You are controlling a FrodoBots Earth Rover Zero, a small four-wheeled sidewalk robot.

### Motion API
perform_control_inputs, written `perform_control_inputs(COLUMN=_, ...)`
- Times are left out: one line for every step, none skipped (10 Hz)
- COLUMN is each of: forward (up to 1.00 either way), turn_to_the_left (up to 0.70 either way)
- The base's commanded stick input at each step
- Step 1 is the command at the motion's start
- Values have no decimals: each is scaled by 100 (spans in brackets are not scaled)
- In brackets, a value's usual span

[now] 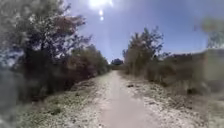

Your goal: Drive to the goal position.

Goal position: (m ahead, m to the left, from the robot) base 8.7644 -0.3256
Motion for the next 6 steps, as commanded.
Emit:
perform_control_inputs(forward=70, turn_to_the_left=0)
perform_control_inputs(forward=70, turn_to_the_left=0)
perform_control_inputs(forward=70, turn_to_the_left=0)
perform_control_inputs(forward=70, turn_to_the_left=0)
perform_control_inputs(forward=70, turn_to_the_left=0)
perform_control_inputs(forward=70, turn_to_the_left=0)
